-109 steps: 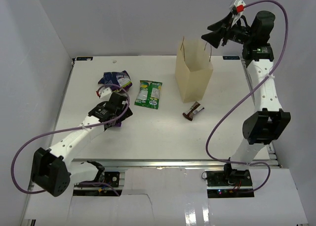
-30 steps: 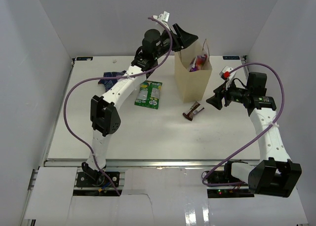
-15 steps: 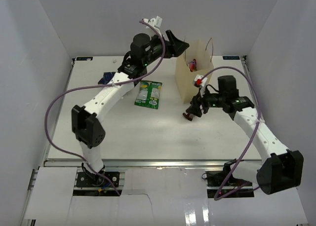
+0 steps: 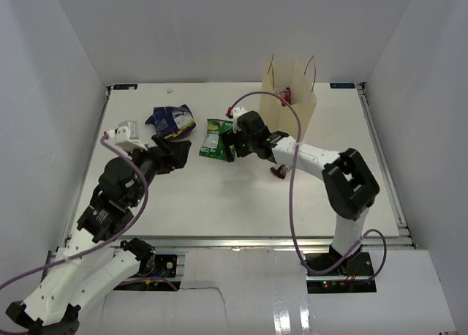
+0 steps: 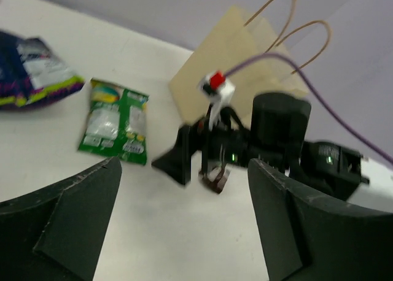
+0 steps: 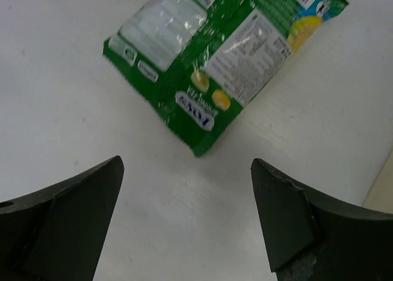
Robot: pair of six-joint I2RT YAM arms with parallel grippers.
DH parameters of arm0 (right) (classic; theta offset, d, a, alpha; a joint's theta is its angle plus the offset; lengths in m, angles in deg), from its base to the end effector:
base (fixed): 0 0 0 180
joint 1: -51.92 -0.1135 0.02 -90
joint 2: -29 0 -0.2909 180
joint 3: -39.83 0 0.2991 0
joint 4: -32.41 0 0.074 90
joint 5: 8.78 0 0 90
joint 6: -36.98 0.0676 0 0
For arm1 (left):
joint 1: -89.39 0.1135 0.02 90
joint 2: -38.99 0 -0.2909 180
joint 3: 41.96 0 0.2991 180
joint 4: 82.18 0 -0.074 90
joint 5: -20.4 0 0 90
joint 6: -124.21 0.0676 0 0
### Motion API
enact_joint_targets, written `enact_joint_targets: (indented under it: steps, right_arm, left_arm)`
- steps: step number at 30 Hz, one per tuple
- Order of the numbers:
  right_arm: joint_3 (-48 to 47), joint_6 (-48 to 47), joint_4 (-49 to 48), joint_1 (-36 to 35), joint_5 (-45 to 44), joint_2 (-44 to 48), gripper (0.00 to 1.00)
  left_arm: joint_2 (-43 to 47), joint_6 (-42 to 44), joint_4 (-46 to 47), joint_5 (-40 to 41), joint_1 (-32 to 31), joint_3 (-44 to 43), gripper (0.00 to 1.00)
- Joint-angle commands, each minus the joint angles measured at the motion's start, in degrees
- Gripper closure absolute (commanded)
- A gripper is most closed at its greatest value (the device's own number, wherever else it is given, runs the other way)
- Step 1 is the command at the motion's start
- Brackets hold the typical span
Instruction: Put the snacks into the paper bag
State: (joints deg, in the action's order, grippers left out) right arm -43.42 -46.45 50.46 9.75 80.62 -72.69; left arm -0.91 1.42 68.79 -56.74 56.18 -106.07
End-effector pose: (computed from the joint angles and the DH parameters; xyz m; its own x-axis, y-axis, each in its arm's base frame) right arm 0.3537 0.3194 0.2196 -0.5140 -0.3112 -0.7994 -0.6103 0.7875 0.0858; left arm 0.1831 -0.1019 0.4110 -0.2478 -0.4688 -0.8478 0.2548 0.8128 -0.5239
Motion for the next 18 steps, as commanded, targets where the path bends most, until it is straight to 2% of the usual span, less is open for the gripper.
enact_joint_targets:
  steps: [1, 4, 8, 14, 18]
  right_arm:
    - [-10.4, 9.5, -3.8, 0.6, -9.0, -6.6, 0.1]
    - [-17.6, 10.6, -3.9, 0.8, -9.3, -13.7, 0.1]
    - [-25.9, 14.6, -3.8, 1.6, -10.7, -23.7, 0.1]
    - [-27.1, 18.6, -3.8, 2.0, -12.4, -27.5, 0.1]
    - [-25.4, 21.5, -3.8, 2.5, -10.7, -28.6, 0.05]
  left_arm:
    - [7.8, -10.1, -12.1, 6.2, 0.1, 5.4, 0.03]
    - [13.5, -13.6, -15.7, 7.2, 0.1, 8.6, 0.02]
    - [14.4, -16.3, -18.8, 7.4, 0.1, 9.6, 0.02]
    - [9.8, -16.2, -20.9, 5.9, 0.1, 7.4, 0.02]
    - [8.6, -17.1, -20.6, 5.7, 0.1, 7.8, 0.02]
